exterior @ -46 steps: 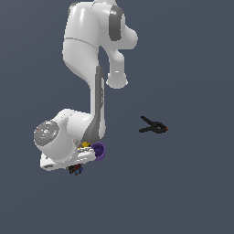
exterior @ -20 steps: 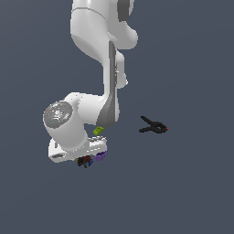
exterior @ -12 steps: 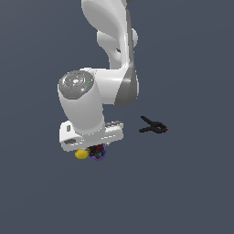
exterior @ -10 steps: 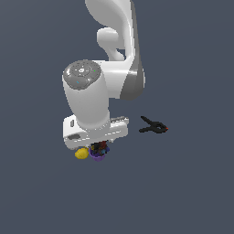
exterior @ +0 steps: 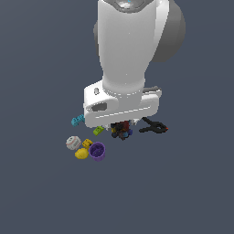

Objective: Pick up a designated object from a clutter of objects.

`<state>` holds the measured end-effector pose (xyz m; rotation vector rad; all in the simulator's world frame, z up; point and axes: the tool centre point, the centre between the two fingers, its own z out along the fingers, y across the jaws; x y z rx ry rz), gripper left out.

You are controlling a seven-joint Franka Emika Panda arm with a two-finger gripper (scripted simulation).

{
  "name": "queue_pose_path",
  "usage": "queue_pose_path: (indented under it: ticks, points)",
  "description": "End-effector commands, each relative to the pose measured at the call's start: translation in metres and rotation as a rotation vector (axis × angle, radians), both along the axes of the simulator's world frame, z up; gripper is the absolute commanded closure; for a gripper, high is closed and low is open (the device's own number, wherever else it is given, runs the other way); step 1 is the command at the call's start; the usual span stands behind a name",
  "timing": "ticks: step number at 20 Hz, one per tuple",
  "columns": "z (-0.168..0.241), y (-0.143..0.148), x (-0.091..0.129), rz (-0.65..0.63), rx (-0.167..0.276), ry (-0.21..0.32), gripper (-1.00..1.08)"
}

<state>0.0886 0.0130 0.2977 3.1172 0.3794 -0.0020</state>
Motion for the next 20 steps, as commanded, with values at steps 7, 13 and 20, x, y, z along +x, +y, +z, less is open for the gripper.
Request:
queue_pose_path:
  ticks: [7, 13, 20]
  points:
    - [0.072, 0.057, -0.009, -0.001, 0.000, -0.001, 1.08]
    - [0.099, 0.078, -0.010, -0.001, 0.001, -0.001, 1.08]
    - [0.108, 0.085, -0.010, -0.001, 0.001, -0.001, 1.08]
